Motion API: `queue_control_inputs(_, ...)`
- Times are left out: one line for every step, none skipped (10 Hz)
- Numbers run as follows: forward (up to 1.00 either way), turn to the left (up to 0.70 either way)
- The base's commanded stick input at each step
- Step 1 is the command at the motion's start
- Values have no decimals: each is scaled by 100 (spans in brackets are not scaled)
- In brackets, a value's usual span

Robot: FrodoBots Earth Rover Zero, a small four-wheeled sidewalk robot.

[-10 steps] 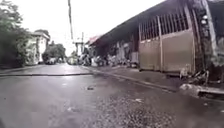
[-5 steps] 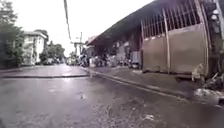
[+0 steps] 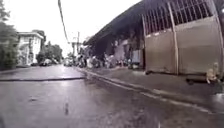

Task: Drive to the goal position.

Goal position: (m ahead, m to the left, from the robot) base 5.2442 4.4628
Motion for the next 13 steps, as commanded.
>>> queue_control_inputs(100,27)
queue_control_inputs(100,3)
queue_control_inputs(100,24)
queue_control_inputs(100,2)
queue_control_inputs(100,18)
queue_control_inputs(100,25)
queue_control_inputs(100,4)
queue_control_inputs(100,23)
queue_control_inputs(100,4)
queue_control_inputs(100,0)
queue_control_inputs(100,0)
queue_control_inputs(100,24)
queue_control_inputs(100,0)
